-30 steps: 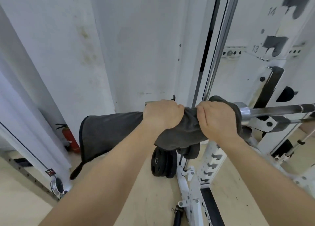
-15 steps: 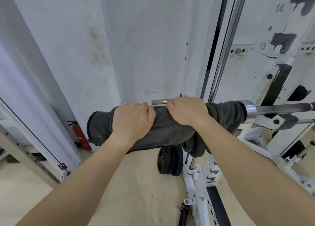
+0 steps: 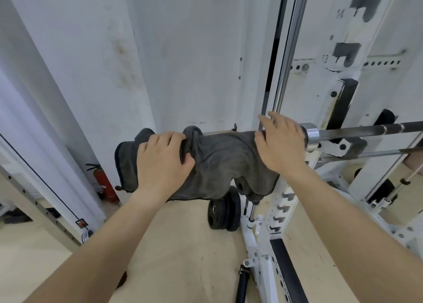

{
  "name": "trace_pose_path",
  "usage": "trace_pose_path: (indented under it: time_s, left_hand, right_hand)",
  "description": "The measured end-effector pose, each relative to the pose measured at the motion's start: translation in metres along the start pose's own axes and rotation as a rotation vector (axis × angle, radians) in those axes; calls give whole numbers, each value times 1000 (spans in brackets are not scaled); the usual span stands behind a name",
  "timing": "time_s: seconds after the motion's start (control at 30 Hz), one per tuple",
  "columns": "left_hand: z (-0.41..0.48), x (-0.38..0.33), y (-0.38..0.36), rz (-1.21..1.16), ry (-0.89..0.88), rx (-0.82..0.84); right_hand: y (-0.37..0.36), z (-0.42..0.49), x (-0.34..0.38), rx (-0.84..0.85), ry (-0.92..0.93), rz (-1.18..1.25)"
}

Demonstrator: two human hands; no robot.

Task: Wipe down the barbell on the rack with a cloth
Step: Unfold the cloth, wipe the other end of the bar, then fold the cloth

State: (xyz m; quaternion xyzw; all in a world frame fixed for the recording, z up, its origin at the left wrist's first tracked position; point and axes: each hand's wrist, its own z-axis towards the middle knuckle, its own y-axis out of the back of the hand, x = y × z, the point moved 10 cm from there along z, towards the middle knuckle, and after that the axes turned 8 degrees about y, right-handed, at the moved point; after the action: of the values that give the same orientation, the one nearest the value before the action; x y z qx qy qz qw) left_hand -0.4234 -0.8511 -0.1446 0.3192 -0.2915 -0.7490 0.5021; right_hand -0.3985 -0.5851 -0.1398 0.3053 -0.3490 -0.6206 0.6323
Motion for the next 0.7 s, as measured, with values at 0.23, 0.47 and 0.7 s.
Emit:
trace_pose_path:
  time_s: [0.23, 0.47, 0.7]
  left_hand:
    - [10, 3, -4, -70, 49, 203]
    - [38, 13, -6, -27, 119, 314]
    - [41, 10, 5, -10, 75, 286]
  right_hand:
    - [-5, -5, -20, 107, 7, -47]
    - [-9, 4, -30, 346, -12, 7]
    - [9, 7, -27, 215, -12, 151]
